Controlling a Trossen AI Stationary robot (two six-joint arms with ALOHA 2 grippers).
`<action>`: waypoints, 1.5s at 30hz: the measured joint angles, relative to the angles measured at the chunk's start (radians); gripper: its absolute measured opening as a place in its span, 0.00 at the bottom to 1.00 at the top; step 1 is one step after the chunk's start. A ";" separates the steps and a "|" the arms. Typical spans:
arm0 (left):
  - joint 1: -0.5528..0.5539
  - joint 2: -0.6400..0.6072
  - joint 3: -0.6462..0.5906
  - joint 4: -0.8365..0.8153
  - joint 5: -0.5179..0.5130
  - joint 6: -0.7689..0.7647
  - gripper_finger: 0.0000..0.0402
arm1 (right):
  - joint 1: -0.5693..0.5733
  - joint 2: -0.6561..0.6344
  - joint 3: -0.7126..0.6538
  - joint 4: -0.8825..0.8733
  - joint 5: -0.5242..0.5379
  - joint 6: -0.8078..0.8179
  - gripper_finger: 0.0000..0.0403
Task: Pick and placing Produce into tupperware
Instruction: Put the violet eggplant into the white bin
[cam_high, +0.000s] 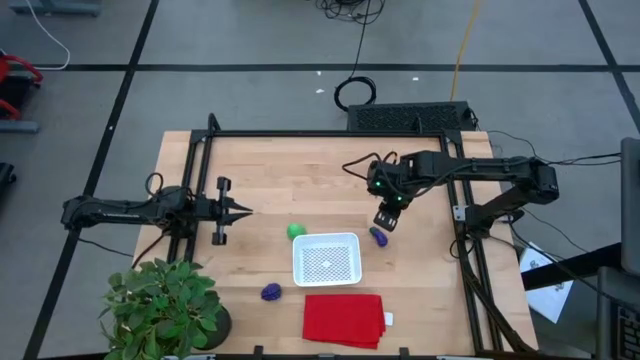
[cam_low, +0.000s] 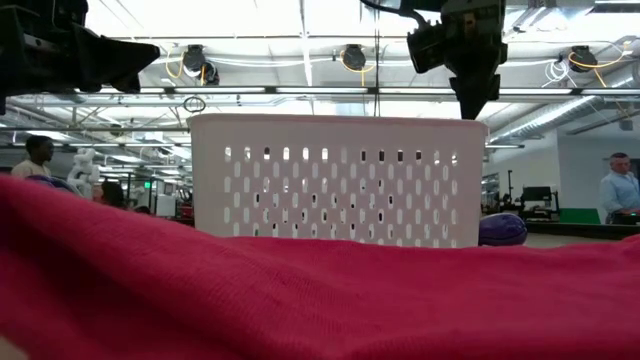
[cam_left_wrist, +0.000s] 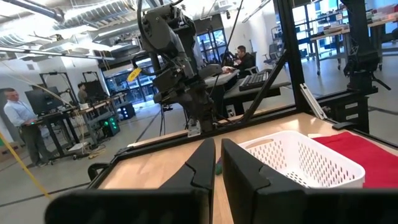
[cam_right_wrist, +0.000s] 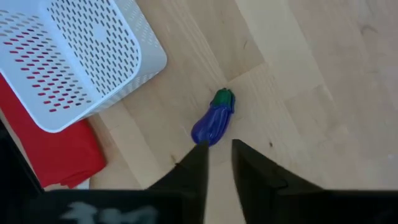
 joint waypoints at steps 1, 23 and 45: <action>0.000 0.000 0.000 0.000 0.000 -0.001 0.08 | 0.000 0.000 0.000 0.000 0.000 -0.001 0.22; 0.000 0.000 0.000 -0.038 0.000 -0.002 0.08 | 0.002 0.001 -0.186 0.164 -0.001 0.048 0.78; 0.000 0.000 0.000 -0.046 0.000 0.002 0.08 | 0.073 0.056 -0.331 0.412 -0.052 0.162 0.78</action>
